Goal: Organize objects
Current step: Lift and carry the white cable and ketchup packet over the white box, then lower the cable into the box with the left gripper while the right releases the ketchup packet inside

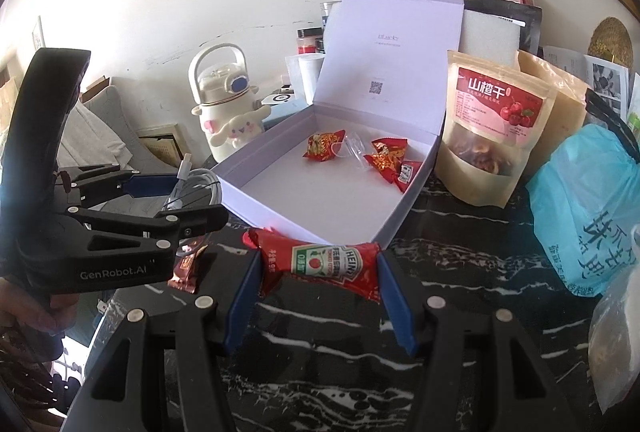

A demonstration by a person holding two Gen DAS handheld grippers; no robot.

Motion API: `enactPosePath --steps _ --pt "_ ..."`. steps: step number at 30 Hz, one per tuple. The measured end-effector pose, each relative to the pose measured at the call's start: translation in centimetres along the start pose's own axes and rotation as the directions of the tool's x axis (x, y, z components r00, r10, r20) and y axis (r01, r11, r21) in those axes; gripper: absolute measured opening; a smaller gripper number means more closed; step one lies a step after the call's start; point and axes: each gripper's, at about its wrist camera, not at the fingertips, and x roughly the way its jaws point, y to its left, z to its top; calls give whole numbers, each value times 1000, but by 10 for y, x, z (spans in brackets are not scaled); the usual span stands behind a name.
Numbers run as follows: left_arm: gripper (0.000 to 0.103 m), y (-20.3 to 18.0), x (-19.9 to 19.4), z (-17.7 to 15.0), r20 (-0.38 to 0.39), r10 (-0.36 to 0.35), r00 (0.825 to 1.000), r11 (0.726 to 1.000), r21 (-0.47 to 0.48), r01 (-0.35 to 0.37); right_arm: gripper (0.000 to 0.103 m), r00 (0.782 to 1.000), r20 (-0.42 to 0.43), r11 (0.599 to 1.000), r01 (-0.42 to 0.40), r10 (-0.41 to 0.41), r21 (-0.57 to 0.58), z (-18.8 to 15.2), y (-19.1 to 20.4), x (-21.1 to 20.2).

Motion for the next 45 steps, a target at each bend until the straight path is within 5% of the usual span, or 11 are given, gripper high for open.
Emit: enactPosePath --steps 45 --pt "59 31 149 139 -37 5 999 999 44 -4 59 998 -16 998 56 -57 -31 110 -78 140"
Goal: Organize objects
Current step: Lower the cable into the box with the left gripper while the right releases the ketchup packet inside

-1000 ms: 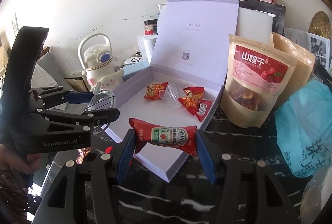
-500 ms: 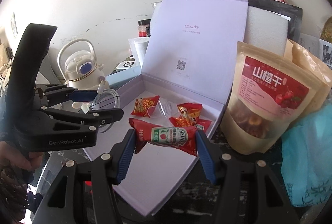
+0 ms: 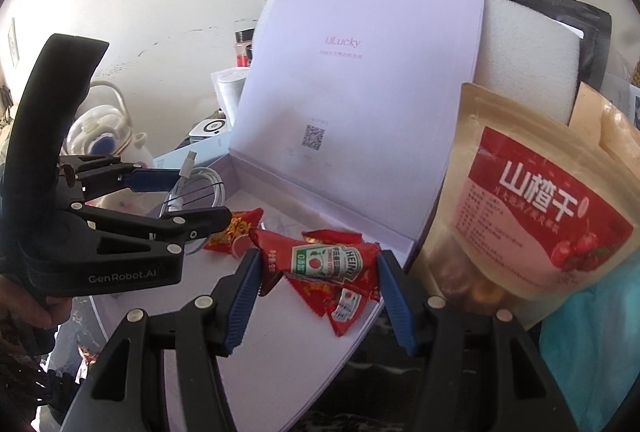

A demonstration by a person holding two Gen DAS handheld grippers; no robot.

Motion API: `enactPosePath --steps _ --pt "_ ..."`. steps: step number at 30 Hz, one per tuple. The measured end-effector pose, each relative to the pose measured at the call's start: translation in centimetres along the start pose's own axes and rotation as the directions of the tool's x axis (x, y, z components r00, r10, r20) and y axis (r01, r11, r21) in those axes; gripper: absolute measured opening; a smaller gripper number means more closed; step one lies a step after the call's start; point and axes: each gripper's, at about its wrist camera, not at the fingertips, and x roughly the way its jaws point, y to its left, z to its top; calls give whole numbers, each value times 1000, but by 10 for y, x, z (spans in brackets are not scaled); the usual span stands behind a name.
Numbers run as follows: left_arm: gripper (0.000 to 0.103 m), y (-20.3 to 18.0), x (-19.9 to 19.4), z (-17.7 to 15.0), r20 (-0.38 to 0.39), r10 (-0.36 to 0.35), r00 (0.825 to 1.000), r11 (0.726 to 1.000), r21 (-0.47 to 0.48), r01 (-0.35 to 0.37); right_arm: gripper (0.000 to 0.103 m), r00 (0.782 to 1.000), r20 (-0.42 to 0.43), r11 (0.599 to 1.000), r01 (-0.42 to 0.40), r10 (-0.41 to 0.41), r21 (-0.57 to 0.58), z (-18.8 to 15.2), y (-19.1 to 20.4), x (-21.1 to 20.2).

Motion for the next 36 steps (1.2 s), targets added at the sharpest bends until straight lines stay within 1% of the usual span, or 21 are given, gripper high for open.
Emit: enactPosePath --steps 5,11,17,19,22,27,31,36 --pt "59 -2 17 11 -10 10 1000 1000 10 -10 59 1000 -12 1000 19 -19 -12 6 -6 17" --pt "59 -1 37 21 -32 2 999 1000 11 -2 60 999 -24 999 35 -36 -36 6 -6 33" --pt "59 5 57 23 -69 2 998 1000 1 -2 60 999 -40 999 28 -29 -40 5 -8 48" --pt "59 7 62 22 -80 -6 997 1000 -3 6 60 999 -44 999 14 -16 -44 5 -7 51" --pt "59 8 66 22 -84 -8 996 1000 1 8 61 997 -68 997 19 -24 -78 4 -3 56" --pt "59 7 70 22 -99 -7 995 1000 11 8 61 995 -91 997 25 -32 -77 3 -3 58" --pt "59 7 68 22 -104 -22 994 1000 -4 21 61 995 -94 997 30 -37 -70 5 -5 53" --pt "59 2 56 24 -83 -6 997 1000 8 6 61 996 -77 996 42 -48 -73 5 -2 36"
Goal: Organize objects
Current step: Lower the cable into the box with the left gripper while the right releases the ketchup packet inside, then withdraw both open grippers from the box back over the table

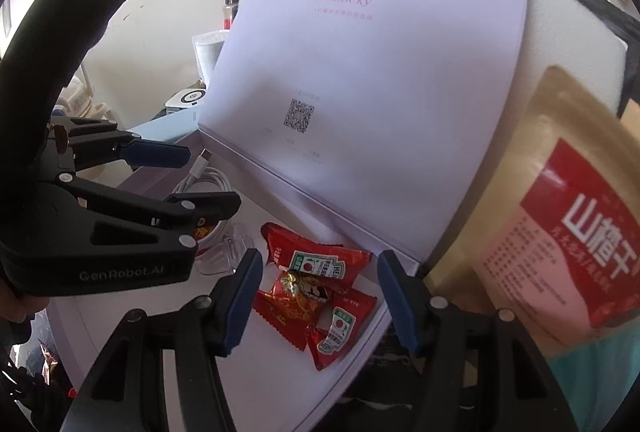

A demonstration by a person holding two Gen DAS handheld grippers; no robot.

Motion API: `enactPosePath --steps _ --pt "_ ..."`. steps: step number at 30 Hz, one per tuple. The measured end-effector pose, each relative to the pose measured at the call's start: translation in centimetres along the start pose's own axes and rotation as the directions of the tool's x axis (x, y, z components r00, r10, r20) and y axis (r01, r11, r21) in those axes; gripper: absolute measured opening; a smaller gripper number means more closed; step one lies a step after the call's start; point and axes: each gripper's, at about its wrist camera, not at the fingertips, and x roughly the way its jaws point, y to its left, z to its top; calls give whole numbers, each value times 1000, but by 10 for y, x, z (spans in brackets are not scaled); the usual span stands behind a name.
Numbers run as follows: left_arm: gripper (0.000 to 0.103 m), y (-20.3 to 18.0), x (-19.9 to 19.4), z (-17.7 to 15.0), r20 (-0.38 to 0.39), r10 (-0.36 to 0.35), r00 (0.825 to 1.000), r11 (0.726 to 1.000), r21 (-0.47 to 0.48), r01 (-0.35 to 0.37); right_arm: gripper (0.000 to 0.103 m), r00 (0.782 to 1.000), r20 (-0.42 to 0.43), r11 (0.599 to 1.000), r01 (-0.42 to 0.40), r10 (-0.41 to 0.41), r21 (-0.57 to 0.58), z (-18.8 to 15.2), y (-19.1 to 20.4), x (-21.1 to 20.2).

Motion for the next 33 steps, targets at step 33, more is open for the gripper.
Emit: enactPosePath --steps 33 --pt "60 -24 -157 -16 176 74 982 997 -18 -72 61 979 190 997 75 -74 0 -6 27 -159"
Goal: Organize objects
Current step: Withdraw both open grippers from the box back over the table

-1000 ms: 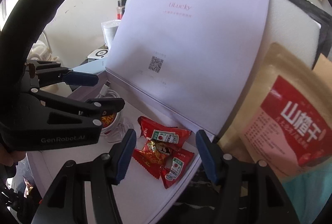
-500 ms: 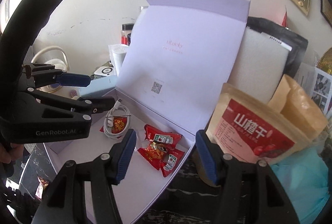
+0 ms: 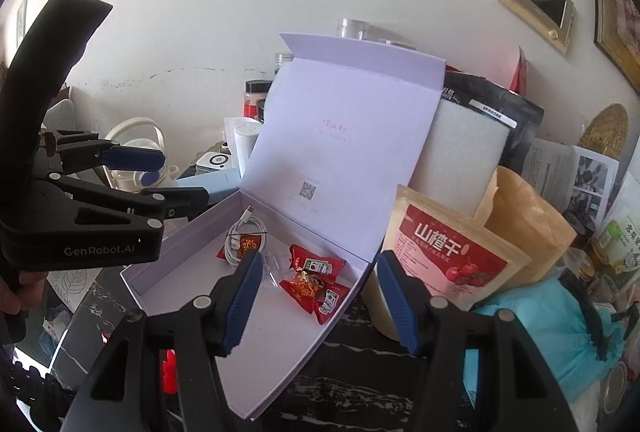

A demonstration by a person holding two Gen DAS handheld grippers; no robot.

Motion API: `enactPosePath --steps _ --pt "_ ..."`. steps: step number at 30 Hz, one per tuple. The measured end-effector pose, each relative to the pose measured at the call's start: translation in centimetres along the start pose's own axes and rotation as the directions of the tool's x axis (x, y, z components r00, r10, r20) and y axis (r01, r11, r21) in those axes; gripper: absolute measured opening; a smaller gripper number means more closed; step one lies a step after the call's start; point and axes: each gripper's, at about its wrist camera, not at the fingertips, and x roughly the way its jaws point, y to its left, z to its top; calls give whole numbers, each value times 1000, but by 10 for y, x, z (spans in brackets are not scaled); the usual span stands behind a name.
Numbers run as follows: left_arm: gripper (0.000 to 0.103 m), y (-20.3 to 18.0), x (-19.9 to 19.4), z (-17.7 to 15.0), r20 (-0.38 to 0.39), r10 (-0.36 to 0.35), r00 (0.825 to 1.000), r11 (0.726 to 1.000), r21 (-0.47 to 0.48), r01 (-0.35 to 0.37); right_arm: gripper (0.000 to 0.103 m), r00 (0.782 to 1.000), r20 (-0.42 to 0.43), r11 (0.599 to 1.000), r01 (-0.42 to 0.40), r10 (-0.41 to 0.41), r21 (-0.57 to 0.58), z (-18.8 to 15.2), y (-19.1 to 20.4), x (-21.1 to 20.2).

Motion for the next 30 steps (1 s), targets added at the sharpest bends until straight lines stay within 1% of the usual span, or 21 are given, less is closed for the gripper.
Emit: enactPosePath --steps 9,13,16,23,30 --pt "60 -5 -41 -14 33 10 999 1000 -1 -10 61 999 33 1000 12 -12 2 -13 10 -41" --pt "62 -8 -57 -25 41 11 999 1000 -3 -11 61 999 35 1000 13 -13 9 -21 16 -55" --pt "64 -12 -68 -36 44 9 999 1000 1 -9 61 999 33 1000 19 -19 13 -31 23 -67" --pt "65 -22 -90 -64 40 -4 999 1000 12 4 61 999 32 999 27 -27 18 -52 34 -93" --pt "66 -35 -106 -97 26 -23 999 1000 15 22 61 999 18 999 27 -27 24 -79 47 -115"
